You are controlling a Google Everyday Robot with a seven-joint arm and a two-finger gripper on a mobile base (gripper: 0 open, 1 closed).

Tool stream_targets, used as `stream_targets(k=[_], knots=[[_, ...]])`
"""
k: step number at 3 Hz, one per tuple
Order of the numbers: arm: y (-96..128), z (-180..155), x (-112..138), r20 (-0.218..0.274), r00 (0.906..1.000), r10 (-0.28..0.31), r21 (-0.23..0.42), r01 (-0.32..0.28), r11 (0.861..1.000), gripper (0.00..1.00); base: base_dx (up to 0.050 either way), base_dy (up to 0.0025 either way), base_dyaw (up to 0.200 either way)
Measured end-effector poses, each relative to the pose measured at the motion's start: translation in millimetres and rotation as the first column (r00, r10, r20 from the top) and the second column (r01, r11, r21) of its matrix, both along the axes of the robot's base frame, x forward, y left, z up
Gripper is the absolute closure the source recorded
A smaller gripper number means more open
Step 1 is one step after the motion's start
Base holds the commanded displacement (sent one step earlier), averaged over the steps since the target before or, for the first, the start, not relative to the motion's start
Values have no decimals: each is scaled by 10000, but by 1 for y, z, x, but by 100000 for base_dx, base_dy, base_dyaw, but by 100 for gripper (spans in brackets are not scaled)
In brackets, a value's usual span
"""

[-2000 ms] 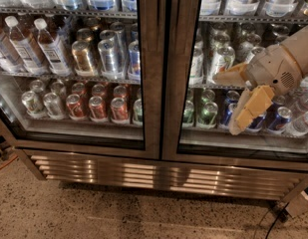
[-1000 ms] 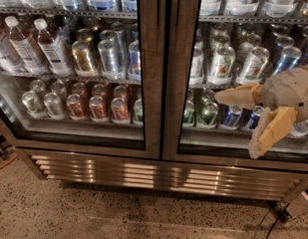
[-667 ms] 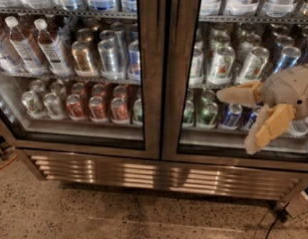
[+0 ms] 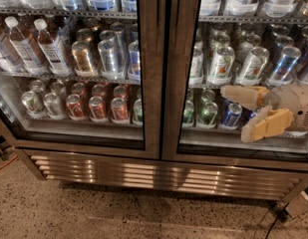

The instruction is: Open left fridge door

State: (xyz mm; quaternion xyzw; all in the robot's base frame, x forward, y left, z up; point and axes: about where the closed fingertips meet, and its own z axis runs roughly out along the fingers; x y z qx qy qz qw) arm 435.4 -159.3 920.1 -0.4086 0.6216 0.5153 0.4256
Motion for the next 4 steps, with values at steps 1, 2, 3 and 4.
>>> stream_targets(k=[1,2,3,4], knots=[[0,0,0,2,10000,-1,-1,1,10000,0,0,0,0],[10,22,-1,427,9990,-91,-105,96,9999,0,0,0,0],[37,80,-22,1596,9872,58,-666,49,9978,0,0,0,0],[38,81,-23,1662,9860,119,-629,-15,9980,0,0,0,0]])
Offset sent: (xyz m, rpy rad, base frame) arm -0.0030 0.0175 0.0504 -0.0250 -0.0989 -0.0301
